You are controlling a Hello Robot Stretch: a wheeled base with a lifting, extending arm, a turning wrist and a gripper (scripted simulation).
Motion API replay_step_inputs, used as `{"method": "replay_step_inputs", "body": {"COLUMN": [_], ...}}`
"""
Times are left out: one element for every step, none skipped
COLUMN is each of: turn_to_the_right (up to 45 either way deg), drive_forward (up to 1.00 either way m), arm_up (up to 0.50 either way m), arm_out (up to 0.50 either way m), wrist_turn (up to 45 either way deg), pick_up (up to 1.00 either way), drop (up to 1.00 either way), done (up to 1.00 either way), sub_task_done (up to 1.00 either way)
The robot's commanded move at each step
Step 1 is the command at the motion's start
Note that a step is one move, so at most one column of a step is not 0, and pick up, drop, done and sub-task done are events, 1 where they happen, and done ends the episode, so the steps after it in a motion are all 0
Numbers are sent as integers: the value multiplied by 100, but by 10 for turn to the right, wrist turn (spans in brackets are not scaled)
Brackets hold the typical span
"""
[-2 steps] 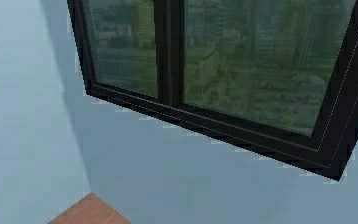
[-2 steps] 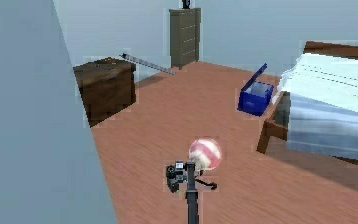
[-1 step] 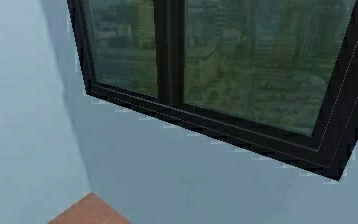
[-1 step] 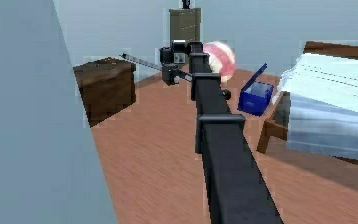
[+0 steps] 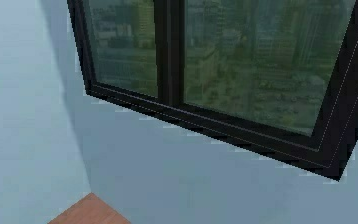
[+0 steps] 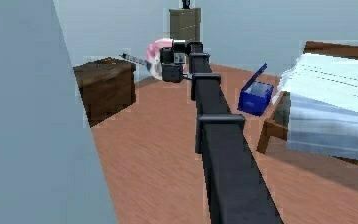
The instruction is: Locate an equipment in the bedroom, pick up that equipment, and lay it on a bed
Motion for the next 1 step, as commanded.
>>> {"method": "replay_step_inputs", "body": {"turn_to_the_right": [0], "drive_forward": [0], "arm_up": [0], "arm_out": [0], "wrist_turn": [-450], "pick_up": [0], "drop": [0], "done": [0], "sub_task_done": [0]}}
